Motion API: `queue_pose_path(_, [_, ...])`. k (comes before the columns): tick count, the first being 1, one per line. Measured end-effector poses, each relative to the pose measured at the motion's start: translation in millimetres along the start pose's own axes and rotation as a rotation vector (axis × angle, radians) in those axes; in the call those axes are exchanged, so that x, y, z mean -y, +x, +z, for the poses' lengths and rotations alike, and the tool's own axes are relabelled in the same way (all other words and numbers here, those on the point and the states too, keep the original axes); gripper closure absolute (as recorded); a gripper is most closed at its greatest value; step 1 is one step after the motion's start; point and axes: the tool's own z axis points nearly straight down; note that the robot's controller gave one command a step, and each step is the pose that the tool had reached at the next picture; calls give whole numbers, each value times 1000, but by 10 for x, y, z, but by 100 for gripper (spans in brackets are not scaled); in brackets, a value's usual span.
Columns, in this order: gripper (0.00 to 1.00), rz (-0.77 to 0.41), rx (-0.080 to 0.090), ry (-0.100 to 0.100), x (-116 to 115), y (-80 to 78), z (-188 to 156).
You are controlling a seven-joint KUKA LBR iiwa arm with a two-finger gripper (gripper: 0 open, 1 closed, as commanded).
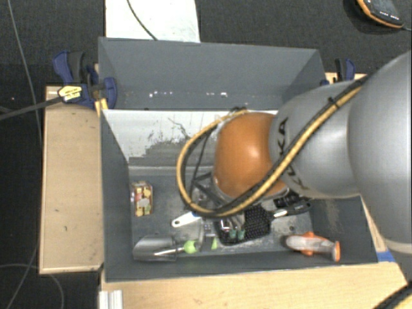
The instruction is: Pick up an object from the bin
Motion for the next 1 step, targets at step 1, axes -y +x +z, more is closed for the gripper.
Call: queue_pose_path(1, [0, 1, 0, 0, 0, 0, 0])
